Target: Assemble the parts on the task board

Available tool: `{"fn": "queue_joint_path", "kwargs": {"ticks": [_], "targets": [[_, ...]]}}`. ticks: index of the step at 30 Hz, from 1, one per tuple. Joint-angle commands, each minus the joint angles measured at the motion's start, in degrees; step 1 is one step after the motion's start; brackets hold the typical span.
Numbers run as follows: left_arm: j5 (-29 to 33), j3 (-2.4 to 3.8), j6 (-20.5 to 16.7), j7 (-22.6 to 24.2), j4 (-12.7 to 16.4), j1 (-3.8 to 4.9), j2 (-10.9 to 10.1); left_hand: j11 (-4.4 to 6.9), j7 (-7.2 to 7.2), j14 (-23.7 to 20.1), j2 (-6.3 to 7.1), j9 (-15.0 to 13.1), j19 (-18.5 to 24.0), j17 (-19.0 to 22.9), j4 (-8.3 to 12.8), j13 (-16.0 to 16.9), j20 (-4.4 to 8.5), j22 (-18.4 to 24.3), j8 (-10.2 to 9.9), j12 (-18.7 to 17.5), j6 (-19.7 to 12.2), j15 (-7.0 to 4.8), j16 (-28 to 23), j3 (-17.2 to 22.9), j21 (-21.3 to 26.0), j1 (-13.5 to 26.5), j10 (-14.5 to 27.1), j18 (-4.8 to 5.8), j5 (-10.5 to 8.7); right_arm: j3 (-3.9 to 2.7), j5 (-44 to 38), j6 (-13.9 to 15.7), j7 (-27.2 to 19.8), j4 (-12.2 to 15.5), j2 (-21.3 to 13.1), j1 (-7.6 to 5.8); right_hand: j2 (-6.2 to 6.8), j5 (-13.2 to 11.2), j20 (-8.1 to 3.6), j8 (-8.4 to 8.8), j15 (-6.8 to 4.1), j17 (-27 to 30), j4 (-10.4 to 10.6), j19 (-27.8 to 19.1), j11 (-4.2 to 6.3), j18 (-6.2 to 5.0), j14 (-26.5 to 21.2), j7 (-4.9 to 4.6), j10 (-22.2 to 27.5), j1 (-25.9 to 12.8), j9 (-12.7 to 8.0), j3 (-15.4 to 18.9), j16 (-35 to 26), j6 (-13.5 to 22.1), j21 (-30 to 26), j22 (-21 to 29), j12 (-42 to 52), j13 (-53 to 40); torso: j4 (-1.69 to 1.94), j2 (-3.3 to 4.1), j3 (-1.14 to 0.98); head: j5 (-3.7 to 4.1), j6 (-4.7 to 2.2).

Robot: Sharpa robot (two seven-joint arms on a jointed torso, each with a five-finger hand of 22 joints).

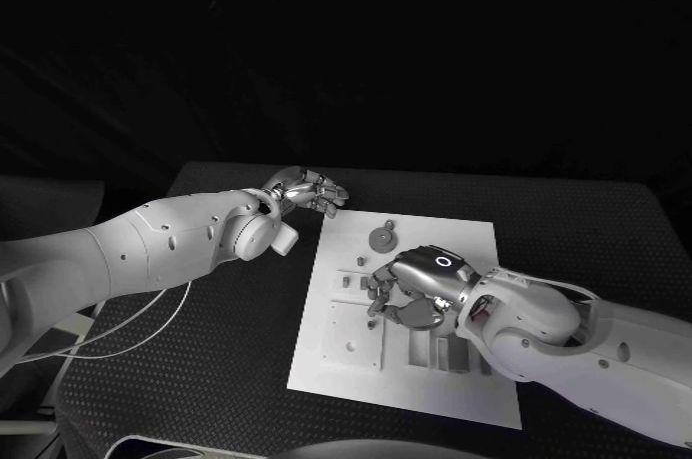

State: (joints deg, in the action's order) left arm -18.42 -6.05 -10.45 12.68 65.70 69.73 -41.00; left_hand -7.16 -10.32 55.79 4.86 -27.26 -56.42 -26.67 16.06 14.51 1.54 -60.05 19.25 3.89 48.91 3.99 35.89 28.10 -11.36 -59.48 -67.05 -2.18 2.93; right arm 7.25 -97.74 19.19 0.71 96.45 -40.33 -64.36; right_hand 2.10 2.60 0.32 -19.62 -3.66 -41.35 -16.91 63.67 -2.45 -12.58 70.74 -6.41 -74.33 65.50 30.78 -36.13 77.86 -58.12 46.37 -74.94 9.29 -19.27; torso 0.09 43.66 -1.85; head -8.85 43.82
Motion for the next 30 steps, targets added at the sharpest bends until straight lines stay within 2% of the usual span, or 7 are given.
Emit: {"fn": "queue_joint_path", "kwargs": {"ticks": [1,5,9,15,23,30], "targets": [[0.4,0.06,0.6,0.8,0.0,0.07,0.3,0.09,0.12,0.5,-0.38,0.1,-0.3,-0.1,0.0,-0.1,0.06,0.1,0.2,0.4,-0.4,0.06,-0.2,-0.3,0.2,-0.1,0.1,-1.13,-0.02,0.27,0.8,0.0,-2.0,-0.9,1.3,0.85,-0.95,0.3,-0.24,-0.16,-0.28,0.1,0.1,0.1,0.07,-2.42,0.0,-0.08,-0.1,1.2,1.4,0.1,-0.3,-0.1,0.4,-0.9,0.2,-0.1,0.18,0.06,-0.03,-0.10,0.00],[0.4,0.06,0.6,0.8,0.0,0.07,0.4,0.09,0.12,0.5,-0.40,0.1,-0.3,-0.1,0.0,-0.1,0.07,0.1,0.2,0.4,-0.4,0.06,-0.2,-0.3,0.2,-0.1,0.1,-1.13,-0.02,1.07,-0.2,-0.5,-2.2,-1.9,2.8,1.94,-1.00,0.2,-0.25,-0.13,-0.28,0.0,0.1,0.1,0.07,-2.42,0.0,-0.10,-0.1,1.3,1.5,0.1,-0.3,-0.1,0.4,-0.9,0.1,-0.1,0.20,0.07,0.01,-0.37,0.11],[0.4,0.06,0.7,0.8,0.0,0.07,0.4,0.09,0.13,0.5,-0.40,0.1,-0.3,-0.1,0.0,-0.1,0.07,0.1,0.3,0.4,-0.4,0.06,-0.2,-0.3,0.2,-0.1,0.1,-1.13,-0.02,1.22,-0.7,-0.7,-2.3,-2.5,3.8,2.98,-1.03,0.3,-0.26,-0.12,-0.27,0.0,0.1,0.1,0.06,-2.42,0.0,-0.11,0.0,1.3,1.5,0.1,-0.3,0.0,0.3,-0.9,0.1,-0.2,0.22,0.09,0.05,-0.57,0.30],[0.4,0.07,0.8,0.8,0.0,0.07,0.5,0.09,0.13,0.5,-0.41,0.1,-0.3,-0.2,0.0,-0.1,0.07,0.1,0.3,0.4,-0.4,0.06,-0.3,-0.3,0.3,-0.1,0.1,-1.13,-0.02,1.58,-2.1,-1.1,-2.1,-3.6,5.5,3.99,-1.07,0.3,-0.27,-0.10,-0.27,0.0,0.1,0.1,0.06,-2.42,0.0,-0.12,0.0,1.4,1.5,0.1,-0.3,0.0,0.3,-0.9,0.1,-0.2,0.18,0.06,-0.02,-0.83,0.49],[0.4,0.07,0.8,0.8,0.0,0.07,0.6,0.09,0.13,0.5,-0.42,0.1,-0.3,-0.2,0.0,-0.1,0.06,0.1,0.3,0.4,-0.4,0.07,-0.3,-0.3,0.3,-0.1,0.1,-1.13,-0.02,1.63,-4.9,-0.3,-0.7,-5.0,6.8,4.53,-1.05,0.2,-0.29,-0.10,-0.28,0.0,0.1,0.1,0.06,-2.42,0.0,-0.12,0.0,1.4,1.6,0.1,-0.3,0.0,0.3,-0.9,0.0,-0.3,0.12,0.08,-0.06,-0.92,0.60],[0.4,0.07,0.9,0.7,-0.1,0.07,0.6,0.09,0.13,0.5,-0.42,0.1,-0.3,-0.3,0.0,-0.1,0.06,0.1,0.3,0.4,-0.4,0.07,-0.4,-0.3,0.3,-0.1,0.1,-1.12,-0.02,1.78,-6.1,-1.3,-0.2,-5.4,7.4,4.62,-0.98,0.2,-0.31,-0.12,-0.28,0.0,0.1,0.2,0.07,-2.42,0.0,-0.11,0.0,1.5,1.6,0.1,-0.3,0.0,0.4,-0.9,0.0,-0.4,0.15,0.08,-0.07,-0.99,0.77]]}}
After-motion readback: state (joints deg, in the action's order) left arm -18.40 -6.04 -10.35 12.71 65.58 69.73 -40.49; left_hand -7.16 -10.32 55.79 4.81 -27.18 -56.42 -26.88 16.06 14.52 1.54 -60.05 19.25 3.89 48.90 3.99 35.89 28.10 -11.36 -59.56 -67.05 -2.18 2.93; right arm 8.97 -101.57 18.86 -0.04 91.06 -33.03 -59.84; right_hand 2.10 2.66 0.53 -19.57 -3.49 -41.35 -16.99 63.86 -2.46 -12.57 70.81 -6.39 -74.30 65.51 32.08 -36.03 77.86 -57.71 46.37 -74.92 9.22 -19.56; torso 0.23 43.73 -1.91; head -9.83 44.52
